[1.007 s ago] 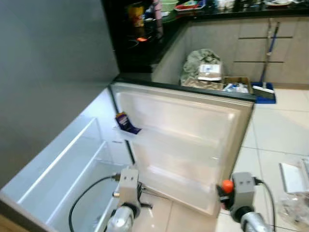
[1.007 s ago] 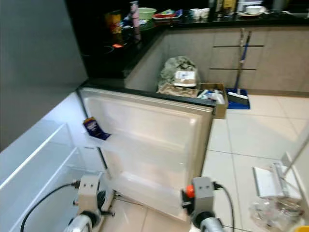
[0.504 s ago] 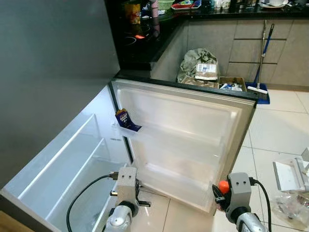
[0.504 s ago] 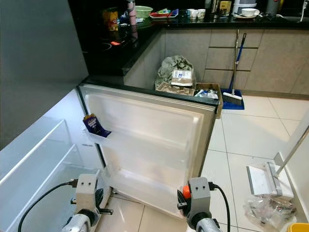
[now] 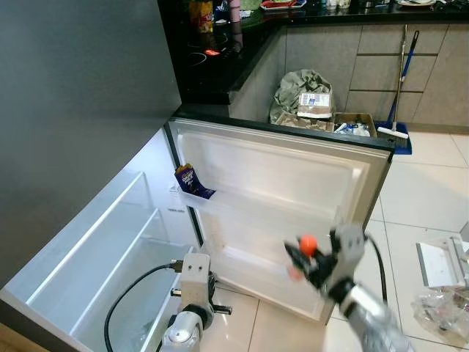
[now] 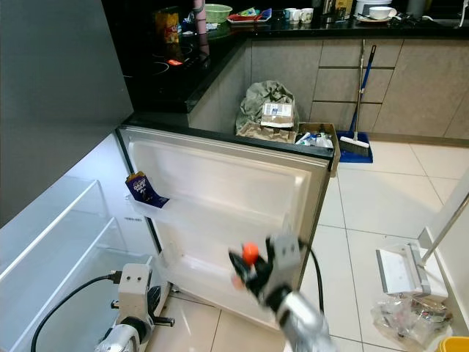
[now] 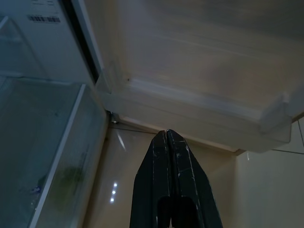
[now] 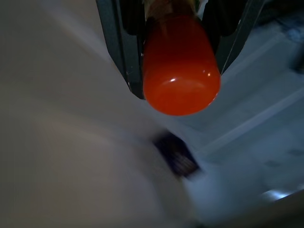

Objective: Restocking fridge

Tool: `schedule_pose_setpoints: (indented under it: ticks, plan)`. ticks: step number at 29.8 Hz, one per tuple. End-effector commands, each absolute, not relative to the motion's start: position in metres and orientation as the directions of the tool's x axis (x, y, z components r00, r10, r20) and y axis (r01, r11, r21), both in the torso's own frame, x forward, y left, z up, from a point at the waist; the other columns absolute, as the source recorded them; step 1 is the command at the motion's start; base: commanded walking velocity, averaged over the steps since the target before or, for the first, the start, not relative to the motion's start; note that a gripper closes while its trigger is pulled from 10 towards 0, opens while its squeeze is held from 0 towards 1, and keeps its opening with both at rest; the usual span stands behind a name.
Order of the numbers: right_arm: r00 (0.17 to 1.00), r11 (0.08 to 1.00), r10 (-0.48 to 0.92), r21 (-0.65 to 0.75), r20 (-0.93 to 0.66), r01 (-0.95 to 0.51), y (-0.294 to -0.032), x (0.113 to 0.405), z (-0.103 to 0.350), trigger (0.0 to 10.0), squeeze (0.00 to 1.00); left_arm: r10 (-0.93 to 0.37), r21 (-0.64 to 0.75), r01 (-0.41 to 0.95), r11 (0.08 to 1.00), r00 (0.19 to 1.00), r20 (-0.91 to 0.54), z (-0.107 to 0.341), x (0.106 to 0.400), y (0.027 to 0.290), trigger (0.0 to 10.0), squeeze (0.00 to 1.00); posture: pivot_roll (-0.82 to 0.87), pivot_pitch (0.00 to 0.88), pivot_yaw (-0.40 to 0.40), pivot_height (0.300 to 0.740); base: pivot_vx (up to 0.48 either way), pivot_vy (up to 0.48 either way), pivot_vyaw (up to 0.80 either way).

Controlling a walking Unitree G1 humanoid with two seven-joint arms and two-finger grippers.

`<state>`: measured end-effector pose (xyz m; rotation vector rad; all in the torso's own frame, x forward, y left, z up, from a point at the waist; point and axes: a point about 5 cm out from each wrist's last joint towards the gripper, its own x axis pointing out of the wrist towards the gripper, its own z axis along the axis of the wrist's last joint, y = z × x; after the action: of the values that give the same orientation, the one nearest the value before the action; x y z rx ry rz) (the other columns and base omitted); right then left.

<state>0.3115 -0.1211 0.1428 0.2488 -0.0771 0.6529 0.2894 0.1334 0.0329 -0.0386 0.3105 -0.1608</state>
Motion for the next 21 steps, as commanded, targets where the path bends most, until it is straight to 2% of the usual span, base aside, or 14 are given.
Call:
schedule_pose_setpoints:
  ticks: [1,4,5,7,8,14,21]
  plan:
    - [0.747,0.715,0.653,0.227,0.122,-0.662,-0.116,0.307,0.142,10.0,0.00,-0.157,-0.069,0.142,0.987,0.937,-0.313,0.029,0.287,0.136,10.0,0.00,-0.06,0.113,0.070,0.740,0.000,0.000,0.00]
    - [0.731,0.707,0.667,0.185,0.146,-0.682,-0.115,0.310,0.154,10.0,0.00,-0.157,-0.071,0.142,0.987,0.937,-0.311,0.030,0.287,0.136,10.0,0.00,-0.06,0.113,0.068,0.740,0.000,0.000,0.00]
    - [0.729,0.724,0.656,0.113,0.195,-0.681,-0.116,0.317,0.175,10.0,0.00,-0.153,-0.076,0.137,0.988,0.940,-0.303,0.031,0.287,0.137,10.0,0.00,-0.06,0.112,0.064,0.740,0.000,0.000,0.00]
    - [0.744,0.750,0.629,0.078,0.224,-0.657,-0.119,0.322,0.189,10.0,0.00,-0.148,-0.080,0.130,0.988,0.944,-0.295,0.032,0.288,0.137,10.0,0.00,-0.06,0.112,0.064,0.740,0.000,0.000,0.00]
    - [0.778,0.792,0.594,0.019,0.206,-0.610,-0.123,0.330,0.197,10.0,0.00,-0.153,-0.096,0.132,0.987,0.953,-0.263,0.035,0.288,0.137,10.0,0.00,-0.06,0.111,0.063,0.740,0.000,0.000,0.00]
    - [0.855,0.869,0.494,-0.056,0.159,-0.492,-0.137,0.344,0.202,10.0,0.00,-0.192,-0.135,0.170,0.976,0.965,-0.178,0.047,0.289,0.132,10.0,0.00,-0.06,0.112,0.065,0.740,0.000,0.000,0.00]
    - [0.904,0.903,0.423,-0.112,0.068,-0.414,-0.147,0.362,0.187,10.0,0.00,-0.225,-0.106,0.212,0.971,0.966,-0.125,0.058,0.294,0.127,10.0,0.00,-0.06,0.114,0.065,0.740,0.000,0.000,0.00]
